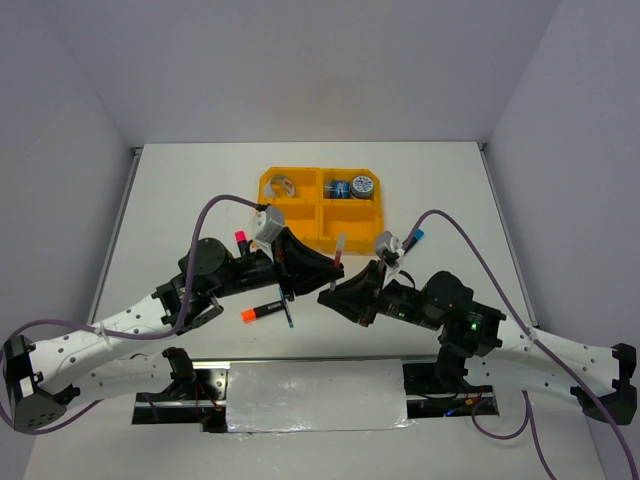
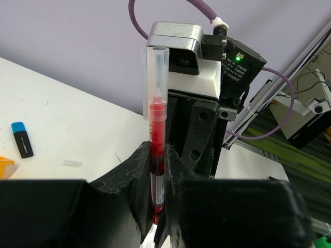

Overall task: Sort the stationery into containers
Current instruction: Place the pen in the storage box.

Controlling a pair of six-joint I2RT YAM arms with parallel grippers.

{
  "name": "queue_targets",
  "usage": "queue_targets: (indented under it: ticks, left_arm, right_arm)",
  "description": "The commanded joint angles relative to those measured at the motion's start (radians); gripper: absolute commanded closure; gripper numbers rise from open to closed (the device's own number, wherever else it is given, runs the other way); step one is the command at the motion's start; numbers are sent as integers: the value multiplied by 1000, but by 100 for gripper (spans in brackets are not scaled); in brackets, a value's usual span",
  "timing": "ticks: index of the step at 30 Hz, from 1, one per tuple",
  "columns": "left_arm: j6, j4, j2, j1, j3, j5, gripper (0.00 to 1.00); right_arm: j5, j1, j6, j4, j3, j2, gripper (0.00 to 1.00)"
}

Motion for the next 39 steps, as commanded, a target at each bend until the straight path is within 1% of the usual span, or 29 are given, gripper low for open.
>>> queue_targets:
  ticks: [1, 3, 4, 5, 6, 7, 8, 9, 11, 15, 20, 21, 25, 28, 29, 30, 32, 33, 35, 39]
  left_arm:
    - [4, 41, 15, -6, -3, 31, 100]
    - [8, 36, 13, -8, 0, 33, 100]
    - [11, 33, 10, -8, 0, 31, 100]
    - [14, 29, 6, -9, -2, 28, 100]
    - [19, 23, -2, -9, -3, 26, 100]
    - [28, 4, -7, -11, -2, 26, 100]
    - [33, -5, -11, -9, -3, 19, 100]
    - [37, -14, -19, -11, -8, 19, 100]
    - [51, -36, -22, -12, -19, 34, 100]
    - [57, -22, -27, -31, -48, 46, 100]
    - [73, -23, -13, -60, -49, 56, 100]
    - [77, -27, -8, -64, -46, 51, 100]
    - [88, -46, -8, -78, -40, 25, 100]
    - [93, -50, -17, -78, -37, 14, 100]
    - [94, -51, -19, -78, -36, 11, 100]
    - [96, -54, -20, -78, -33, 3, 100]
    - [99, -60, -19, -80, -29, -3, 100]
    - [100, -62, -17, -78, -25, -9, 100]
    - [102, -65, -17, -78, -20, -18, 100]
    - [108, -79, -16, -80, 4, -40, 100]
  right_arm:
    - [-24, 6, 6, 59, 64, 21, 100]
    - [-32, 6, 5, 61, 66, 15, 100]
    - [-33, 8, 2, 58, 64, 10, 94]
    - [-35, 6, -3, 56, 58, -7, 82]
    - [-38, 6, -9, 52, 55, -20, 52]
    - [-30, 6, -13, 34, 53, -36, 40]
    - [-18, 8, -20, 24, 52, -69, 32]
    - [-4, 5, -23, 14, 53, -88, 26]
    - [68, 8, -41, -54, 78, -123, 23]
    - [145, 6, -85, -138, 174, -113, 22]
    - [197, 8, -112, -171, 245, -61, 23]
    - [221, 6, -116, -175, 263, -47, 27]
    - [235, 6, -119, -189, 282, -28, 41]
    - [269, 8, -107, -201, 267, -31, 44]
    - [271, 6, -103, -200, 260, -34, 47]
    - [269, 6, -98, -197, 247, -40, 54]
    - [246, 8, -89, -184, 234, -53, 63]
    - [238, 5, -87, -181, 231, -54, 65]
    - [217, 8, -78, -177, 224, -60, 65]
    - [182, 6, -66, -168, 205, -65, 59]
